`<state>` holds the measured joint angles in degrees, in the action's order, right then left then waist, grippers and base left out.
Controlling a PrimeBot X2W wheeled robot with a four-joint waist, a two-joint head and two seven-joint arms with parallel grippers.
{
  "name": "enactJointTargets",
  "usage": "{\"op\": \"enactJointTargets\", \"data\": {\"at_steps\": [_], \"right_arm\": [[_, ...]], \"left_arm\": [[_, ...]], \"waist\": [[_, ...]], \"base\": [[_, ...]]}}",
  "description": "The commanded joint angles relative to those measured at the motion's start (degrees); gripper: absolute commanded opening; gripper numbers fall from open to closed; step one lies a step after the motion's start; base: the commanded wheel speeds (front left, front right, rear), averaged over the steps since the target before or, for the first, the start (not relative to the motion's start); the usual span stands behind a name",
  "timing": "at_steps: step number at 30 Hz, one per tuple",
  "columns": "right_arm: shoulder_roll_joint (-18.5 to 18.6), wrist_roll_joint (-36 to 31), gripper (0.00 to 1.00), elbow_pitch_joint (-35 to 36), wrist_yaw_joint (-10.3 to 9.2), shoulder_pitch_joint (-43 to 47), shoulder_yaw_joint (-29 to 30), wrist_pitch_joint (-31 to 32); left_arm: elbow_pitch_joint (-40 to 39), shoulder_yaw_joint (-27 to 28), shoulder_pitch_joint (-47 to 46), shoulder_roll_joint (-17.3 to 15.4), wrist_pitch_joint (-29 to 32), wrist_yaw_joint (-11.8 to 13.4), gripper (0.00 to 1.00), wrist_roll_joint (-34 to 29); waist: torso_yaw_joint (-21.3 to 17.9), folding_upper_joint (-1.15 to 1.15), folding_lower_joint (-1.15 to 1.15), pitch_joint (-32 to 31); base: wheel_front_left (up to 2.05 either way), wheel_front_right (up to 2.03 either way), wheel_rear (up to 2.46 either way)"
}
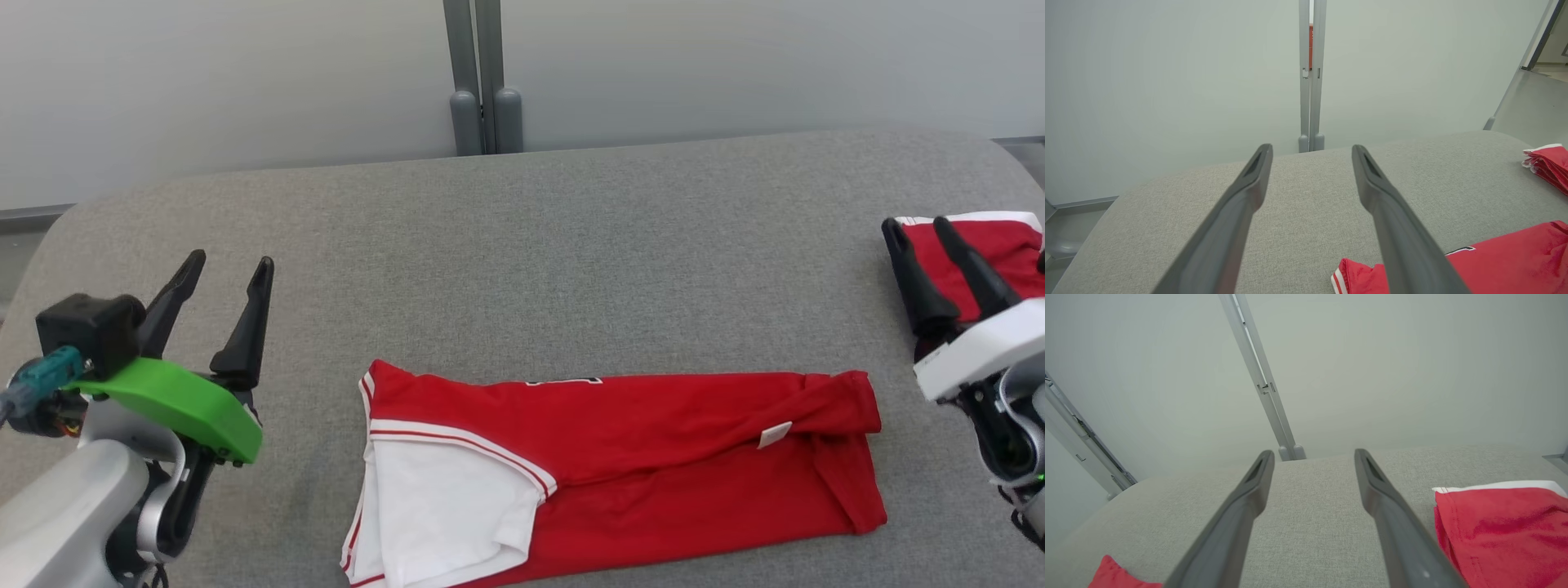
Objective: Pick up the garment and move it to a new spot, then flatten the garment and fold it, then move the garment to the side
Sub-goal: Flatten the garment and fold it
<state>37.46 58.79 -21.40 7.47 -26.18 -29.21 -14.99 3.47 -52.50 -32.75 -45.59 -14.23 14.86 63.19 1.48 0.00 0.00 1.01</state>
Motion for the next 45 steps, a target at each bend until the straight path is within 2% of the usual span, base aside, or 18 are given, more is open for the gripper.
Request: {"op": "enactJointTargets", "data": {"at_steps": [1,3,6,10,15,17,20,31,35,40,45], "right_arm": [[-1.59,-2.46,1.0,1.24,0.04,3.31,3.48,-0.2],[-4.45,-5.22,1.0,3.26,0.04,8.44,8.1,-0.2],[-7.5,-9.96,1.0,5.91,0.04,14.74,13.36,-0.21],[-10.69,-14.67,1.0,7.35,0.04,20.29,17.52,-0.21],[-13.63,-18.41,1.0,6.86,0.04,24.49,21.01,-0.22],[-14.46,-19.49,1.0,5.96,0.04,25.28,22.07,0.31],[-15.5,-20.63,1.0,4.42,0.04,24.69,22.88,2.44],[-19.09,-21.06,1.0,-8.04,0.04,16.34,24.26,13.77],[-20.62,-19.45,1.0,-12.76,0.04,13.94,24.71,15.92],[-20.66,-18.0,1.0,-17.23,0.04,13.22,24.5,17.03],[-21.83,-15.02,1.0,-22.73,0.02,12.81,24.72,21.16]], "left_arm": [[-1.07,1.53,2.58,0.94,-0.64,1.35,1.0,-1.32],[-2.76,4.87,5.43,2.42,-1.01,3.21,1.0,-3.54],[-5.12,12.14,12.33,6.38,-0.92,4.36,1.0,-8.86],[-6.59,20.88,20.64,11.84,-0.94,3.68,1.0,-15.42],[-6.2,28.15,28.48,18.56,-0.94,0.66,1.0,-21.59],[-5.7,30.24,30.56,21.71,-0.93,-1.55,1.0,-23.5],[-4.22,31.48,30.96,24.34,-0.94,-4.89,1.0,-26.03],[0.7,33.45,28.93,29.55,-0.95,-10.75,1.0,-30.29],[2.42,33.54,28.22,30.48,-0.95,-12.05,1.0,-31.13],[3.84,34.05,27.98,31.32,-0.95,-12.89,1.0,-31.94],[5.02,34.63,27.67,31.71,-0.95,-13.58,1.0,-32.41]], "waist": [[0.37,0.0,0.0,-0.11],[0.66,0.0,0.0,-0.07],[0.77,0.0,0.0,0.12],[0.54,0.0,0.0,-0.04],[0.19,0.0,0.0,-0.24],[0.24,0.0,0.0,-0.41],[0.32,0.0,0.0,-0.3],[1.33,0.0,0.0,0.87],[2.39,0.0,0.0,1.19],[3.5,0.0,0.0,1.48],[4.06,0.0,0.0,1.73]], "base": [[0.0,0.0,0.0],[0.0,0.0,0.0],[0.0,0.0,0.0],[0.0,0.0,0.0],[0.0,0.0,0.0],[0.0,0.0,0.0],[0.0,0.0,0.0],[0.0,0.0,0.0],[0.0,0.0,0.0],[0.0,0.0,0.0],[0.0,0.0,0.0]]}}
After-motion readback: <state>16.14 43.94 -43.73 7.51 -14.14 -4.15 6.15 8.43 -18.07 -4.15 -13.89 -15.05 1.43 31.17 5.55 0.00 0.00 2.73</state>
